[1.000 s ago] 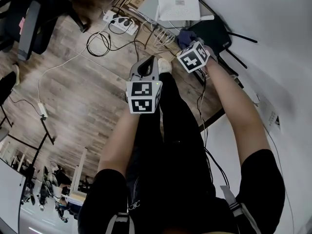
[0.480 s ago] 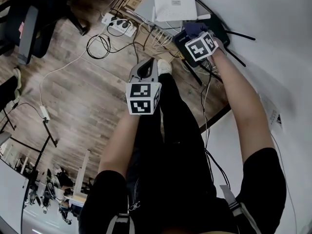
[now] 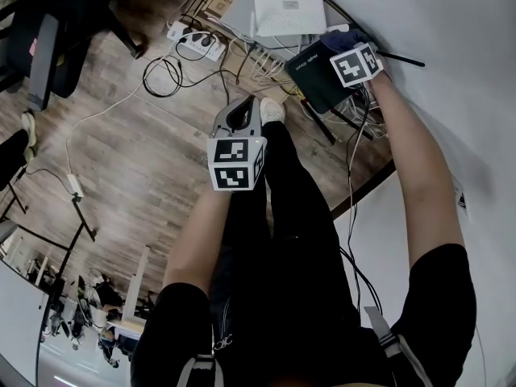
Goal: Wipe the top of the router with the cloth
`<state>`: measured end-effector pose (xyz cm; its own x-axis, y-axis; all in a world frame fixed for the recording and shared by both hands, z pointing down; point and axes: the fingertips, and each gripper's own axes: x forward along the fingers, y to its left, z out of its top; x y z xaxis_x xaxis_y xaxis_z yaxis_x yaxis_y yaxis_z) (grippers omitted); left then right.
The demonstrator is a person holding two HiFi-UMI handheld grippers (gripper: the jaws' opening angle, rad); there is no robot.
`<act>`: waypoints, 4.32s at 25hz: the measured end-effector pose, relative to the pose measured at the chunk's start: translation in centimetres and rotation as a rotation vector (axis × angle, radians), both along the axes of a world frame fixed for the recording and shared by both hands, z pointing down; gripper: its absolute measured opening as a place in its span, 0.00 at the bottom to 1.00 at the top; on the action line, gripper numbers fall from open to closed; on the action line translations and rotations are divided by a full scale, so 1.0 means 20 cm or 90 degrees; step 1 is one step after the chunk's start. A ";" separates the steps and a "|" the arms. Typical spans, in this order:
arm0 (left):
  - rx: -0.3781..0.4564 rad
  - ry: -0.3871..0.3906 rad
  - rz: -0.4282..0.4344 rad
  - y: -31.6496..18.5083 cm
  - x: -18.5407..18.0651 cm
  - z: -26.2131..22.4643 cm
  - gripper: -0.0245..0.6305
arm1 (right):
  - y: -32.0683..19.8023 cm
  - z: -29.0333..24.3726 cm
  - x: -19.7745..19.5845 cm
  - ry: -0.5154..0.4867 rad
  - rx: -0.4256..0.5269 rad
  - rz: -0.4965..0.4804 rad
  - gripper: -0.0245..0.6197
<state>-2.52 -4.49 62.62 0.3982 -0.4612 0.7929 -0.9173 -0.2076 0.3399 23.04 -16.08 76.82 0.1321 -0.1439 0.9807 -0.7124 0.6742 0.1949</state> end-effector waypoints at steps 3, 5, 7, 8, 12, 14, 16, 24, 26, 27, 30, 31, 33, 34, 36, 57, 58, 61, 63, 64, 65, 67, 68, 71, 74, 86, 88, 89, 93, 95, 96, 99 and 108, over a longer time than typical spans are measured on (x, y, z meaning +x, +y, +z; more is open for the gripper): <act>0.004 -0.001 -0.001 -0.02 0.01 0.01 0.04 | -0.05 0.01 0.06 0.013 0.003 -0.003 0.11; 0.004 -0.001 0.001 -0.02 0.01 0.01 0.04 | -0.08 0.01 0.10 0.022 0.006 0.000 0.11; 0.004 -0.002 0.003 -0.03 0.02 0.01 0.04 | -0.10 0.02 0.14 0.029 0.008 0.002 0.11; 0.005 -0.003 0.004 -0.03 0.02 0.02 0.04 | -0.11 0.02 0.16 0.032 0.009 0.003 0.11; 0.007 -0.003 0.005 -0.03 0.04 0.03 0.04 | -0.12 0.03 0.20 0.031 0.010 0.008 0.11; 0.007 -0.002 0.007 -0.03 0.05 0.02 0.04 | -0.12 0.03 0.20 0.030 0.008 0.000 0.11; 0.007 -0.002 0.009 -0.03 0.05 0.02 0.04 | -0.12 0.03 0.19 0.031 0.001 -0.013 0.11; 0.002 0.002 0.006 0.00 0.05 0.03 0.04 | -0.04 0.03 0.20 0.021 -0.037 0.009 0.11; 0.003 0.004 0.006 0.01 0.06 0.03 0.04 | -0.02 0.02 0.20 0.018 -0.046 0.010 0.11; 0.003 0.004 0.006 0.01 0.06 0.03 0.05 | -0.01 0.02 0.20 0.016 -0.050 0.012 0.11; 0.005 0.006 0.010 0.00 0.06 0.02 0.04 | 0.02 0.01 0.20 0.009 -0.061 0.021 0.11; 0.005 0.007 0.011 0.00 0.06 0.02 0.05 | 0.04 0.01 0.21 0.008 -0.065 0.025 0.11; 0.004 0.006 0.012 0.01 0.06 0.03 0.04 | 0.06 0.01 0.22 0.007 -0.074 0.033 0.11; 0.003 0.006 0.013 0.01 0.05 0.03 0.05 | 0.08 0.01 0.23 0.008 -0.080 0.035 0.11; 0.002 0.006 0.015 0.02 0.05 0.03 0.04 | 0.10 0.00 0.25 0.019 -0.094 0.025 0.11; 0.001 0.012 0.009 0.05 0.00 0.03 0.05 | 0.43 0.02 0.27 0.125 -0.326 -0.083 0.11; 0.001 0.012 0.010 0.05 0.00 0.03 0.04 | 0.46 0.01 0.27 0.126 -0.339 -0.087 0.11; 0.000 0.012 0.013 0.07 0.00 0.03 0.05 | 0.49 0.00 0.25 0.142 -0.356 -0.122 0.11; 0.000 0.014 0.014 0.07 0.00 0.03 0.04 | 0.50 0.01 0.25 0.158 -0.352 -0.149 0.11; 0.001 0.015 0.015 0.08 0.00 0.03 0.05 | 0.50 0.01 0.25 0.167 -0.347 -0.167 0.11; 0.002 0.016 0.015 0.08 0.00 0.03 0.04 | 0.50 0.01 0.25 0.175 -0.342 -0.189 0.11; 0.001 0.017 0.016 0.10 0.00 0.03 0.04 | 0.51 0.01 0.24 0.185 -0.344 -0.233 0.11; -0.001 0.017 0.015 0.10 -0.01 0.03 0.05 | 0.53 0.00 0.23 0.184 -0.352 -0.247 0.11; -0.002 0.018 0.012 0.11 -0.02 0.04 0.05 | 0.58 0.00 0.16 0.148 -0.388 -0.248 0.11; -0.001 0.018 0.012 0.12 -0.03 0.04 0.05 | 0.60 -0.02 0.05 0.090 -0.400 -0.233 0.11; 0.003 0.007 0.007 0.13 -0.09 0.04 0.05 | 0.85 -0.07 -0.31 -0.024 -0.462 -0.335 0.11; 0.006 0.006 0.014 0.13 -0.09 0.03 0.05 | 0.85 -0.07 -0.34 -0.029 -0.457 -0.336 0.11; 0.006 0.007 0.015 0.14 -0.09 0.04 0.05 | 0.84 -0.07 -0.35 -0.031 -0.450 -0.333 0.11; -0.004 0.011 0.005 0.16 -0.11 0.07 0.04 | 0.76 -0.06 -0.41 -0.091 -0.403 -0.246 0.11; -0.010 0.015 0.002 0.18 -0.11 0.08 0.04 | 0.71 -0.07 -0.44 -0.114 -0.368 -0.205 0.11; -0.011 0.016 0.004 0.18 -0.10 0.09 0.04 | 0.69 -0.07 -0.46 -0.124 -0.351 -0.195 0.11; -0.013 0.018 0.015 0.20 -0.07 0.10 0.05 | 0.64 -0.07 -0.55 -0.169 -0.293 -0.179 0.11; -0.013 0.012 0.028 0.18 -0.06 0.10 0.05 | 0.51 -0.07 -0.66 -0.165 -0.173 -0.160 0.11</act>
<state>-3.72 -0.82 64.60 0.4324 -0.4272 0.7940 -0.9009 -0.2410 0.3610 9.88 -5.94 75.51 -0.1291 0.1272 0.9834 -0.5224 0.8342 -0.1765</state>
